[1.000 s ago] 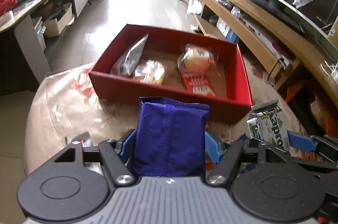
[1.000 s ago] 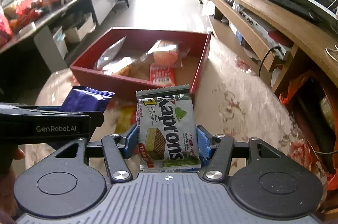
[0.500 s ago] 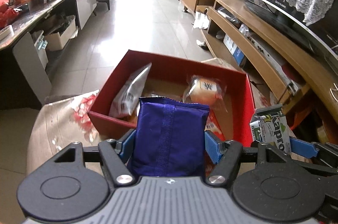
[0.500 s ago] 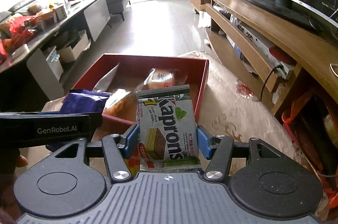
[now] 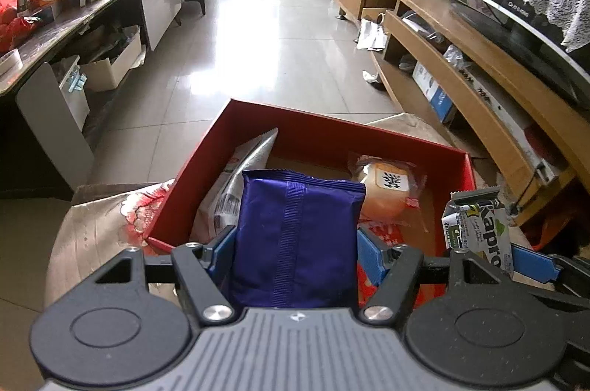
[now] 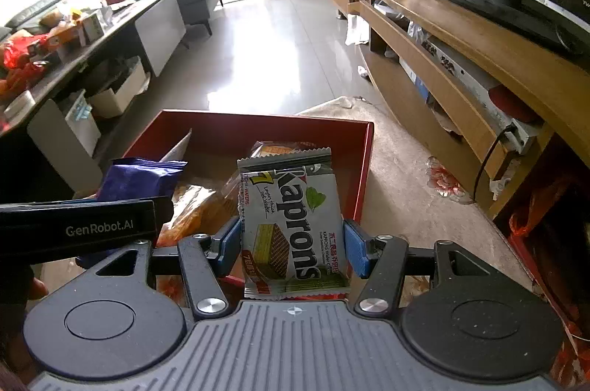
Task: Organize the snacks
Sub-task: 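Carry the blue bag and Kaprons wafer toward the red box with both grippers, then open both grippers to drop the blue bag and wafer into the box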
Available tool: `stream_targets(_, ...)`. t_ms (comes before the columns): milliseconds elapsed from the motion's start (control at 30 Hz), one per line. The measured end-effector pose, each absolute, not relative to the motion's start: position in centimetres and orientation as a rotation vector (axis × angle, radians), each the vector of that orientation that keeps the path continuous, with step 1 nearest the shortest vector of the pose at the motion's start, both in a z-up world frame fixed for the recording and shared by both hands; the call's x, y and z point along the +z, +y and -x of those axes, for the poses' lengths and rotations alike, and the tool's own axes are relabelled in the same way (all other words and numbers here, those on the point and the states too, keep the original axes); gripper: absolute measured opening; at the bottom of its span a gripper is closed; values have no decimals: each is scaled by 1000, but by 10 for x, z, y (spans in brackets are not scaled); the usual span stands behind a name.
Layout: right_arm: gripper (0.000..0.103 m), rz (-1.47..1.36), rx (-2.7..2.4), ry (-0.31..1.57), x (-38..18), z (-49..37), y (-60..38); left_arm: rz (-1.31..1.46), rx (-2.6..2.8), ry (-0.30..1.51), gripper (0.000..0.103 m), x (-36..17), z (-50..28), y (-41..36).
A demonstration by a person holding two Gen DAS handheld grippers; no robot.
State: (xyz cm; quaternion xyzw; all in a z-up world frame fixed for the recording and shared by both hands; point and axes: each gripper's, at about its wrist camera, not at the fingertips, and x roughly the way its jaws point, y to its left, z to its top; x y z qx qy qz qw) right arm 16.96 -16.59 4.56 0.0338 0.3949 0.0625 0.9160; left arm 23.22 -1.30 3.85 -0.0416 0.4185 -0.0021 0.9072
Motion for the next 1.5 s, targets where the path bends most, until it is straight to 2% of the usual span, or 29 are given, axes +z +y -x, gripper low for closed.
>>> stream_targets(533,66,-61,129,848,30,-191,-162,69,29,909,68,20,-251,-10)
stream_targets(900,76,-43,125,846,27,-192,-161,71,32,908,70,22,-249,-6)
stream_targets(1500,78,-37,121,828,31,-187,-162,88,24,896,70,28,-240,-3)
